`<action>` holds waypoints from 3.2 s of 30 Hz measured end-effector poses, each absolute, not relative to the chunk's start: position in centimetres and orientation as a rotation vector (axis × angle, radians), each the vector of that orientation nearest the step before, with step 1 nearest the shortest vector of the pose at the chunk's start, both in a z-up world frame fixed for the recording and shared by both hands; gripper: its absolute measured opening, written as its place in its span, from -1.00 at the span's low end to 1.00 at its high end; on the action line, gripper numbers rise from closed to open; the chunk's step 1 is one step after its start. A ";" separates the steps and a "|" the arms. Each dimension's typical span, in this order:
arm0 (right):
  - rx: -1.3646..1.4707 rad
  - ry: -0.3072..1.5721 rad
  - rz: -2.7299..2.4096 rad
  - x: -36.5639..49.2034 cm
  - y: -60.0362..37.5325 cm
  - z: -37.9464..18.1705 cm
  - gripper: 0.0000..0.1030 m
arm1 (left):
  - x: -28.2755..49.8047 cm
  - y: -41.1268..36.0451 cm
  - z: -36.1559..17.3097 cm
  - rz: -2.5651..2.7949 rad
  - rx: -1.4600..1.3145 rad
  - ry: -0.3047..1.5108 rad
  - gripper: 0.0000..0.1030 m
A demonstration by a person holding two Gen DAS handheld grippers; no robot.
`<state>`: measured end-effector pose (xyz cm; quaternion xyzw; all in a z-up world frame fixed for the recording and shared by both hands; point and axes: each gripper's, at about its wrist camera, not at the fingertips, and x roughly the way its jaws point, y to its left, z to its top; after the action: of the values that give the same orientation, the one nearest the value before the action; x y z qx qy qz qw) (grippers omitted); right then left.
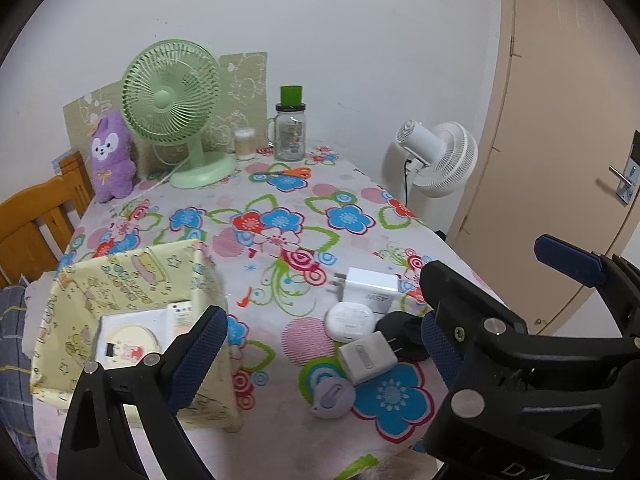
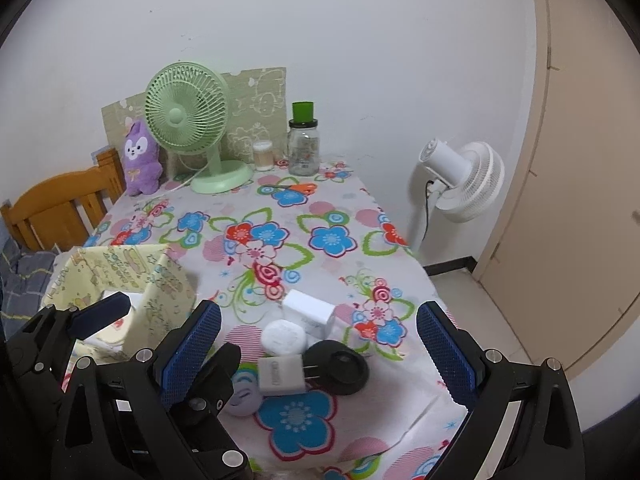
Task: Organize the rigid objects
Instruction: 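Withdraw both tools from the box toward the remaining chargers, then grasp the white square charger with the left tool while the right tool grasps the black round object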
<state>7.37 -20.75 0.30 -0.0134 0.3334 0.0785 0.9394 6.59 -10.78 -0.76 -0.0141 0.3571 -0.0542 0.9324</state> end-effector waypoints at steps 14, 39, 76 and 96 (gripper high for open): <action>-0.012 0.706 0.148 8.3 -23.4 -2.6 0.94 | 8.0 -13.4 -3.7 -0.157 -0.040 0.759 0.92; 0.014 0.852 0.129 11.0 -23.9 -9.6 0.93 | 10.5 -13.9 -10.1 -0.176 -0.040 0.887 0.91; 0.093 0.943 0.118 13.9 -22.3 -13.6 0.06 | 11.4 -13.4 -11.7 -0.180 0.003 0.898 0.18; 0.105 0.886 0.077 12.0 -22.6 -10.3 0.05 | 10.1 -13.3 -8.6 -0.199 0.007 0.841 0.18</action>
<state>12.05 -22.63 -10.34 0.0507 0.4282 0.0373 0.9015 10.05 -13.35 -8.63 0.0036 0.4074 -0.0963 0.9082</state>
